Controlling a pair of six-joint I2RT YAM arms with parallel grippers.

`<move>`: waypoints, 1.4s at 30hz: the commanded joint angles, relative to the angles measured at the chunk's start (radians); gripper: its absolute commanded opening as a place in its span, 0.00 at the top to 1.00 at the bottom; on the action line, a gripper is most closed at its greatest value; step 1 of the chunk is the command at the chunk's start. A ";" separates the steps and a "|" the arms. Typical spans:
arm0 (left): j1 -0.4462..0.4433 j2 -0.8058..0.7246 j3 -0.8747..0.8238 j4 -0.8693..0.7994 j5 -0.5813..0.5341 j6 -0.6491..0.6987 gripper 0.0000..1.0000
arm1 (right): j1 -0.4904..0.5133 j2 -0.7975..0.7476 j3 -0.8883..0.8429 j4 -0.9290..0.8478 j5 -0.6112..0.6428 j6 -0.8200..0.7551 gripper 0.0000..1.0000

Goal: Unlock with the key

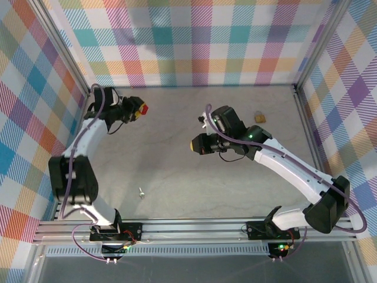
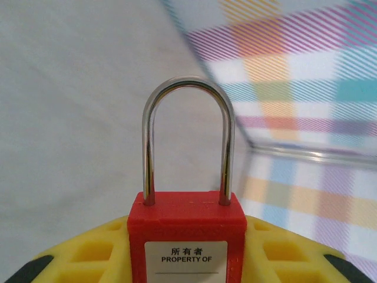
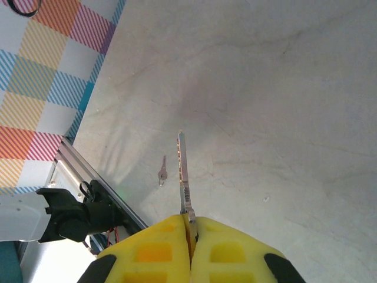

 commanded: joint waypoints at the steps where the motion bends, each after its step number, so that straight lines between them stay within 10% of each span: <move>1: -0.090 -0.119 -0.091 0.200 0.018 -0.259 0.93 | -0.003 0.035 0.032 0.064 -0.031 -0.075 1.00; 16: -0.417 -0.333 -0.221 0.146 -0.333 -0.346 0.98 | -0.005 0.053 0.048 0.204 -0.019 -0.069 1.00; 42: -0.525 -0.353 -0.229 0.163 -0.406 -0.376 1.00 | -0.005 0.061 0.043 0.222 0.058 -0.062 1.00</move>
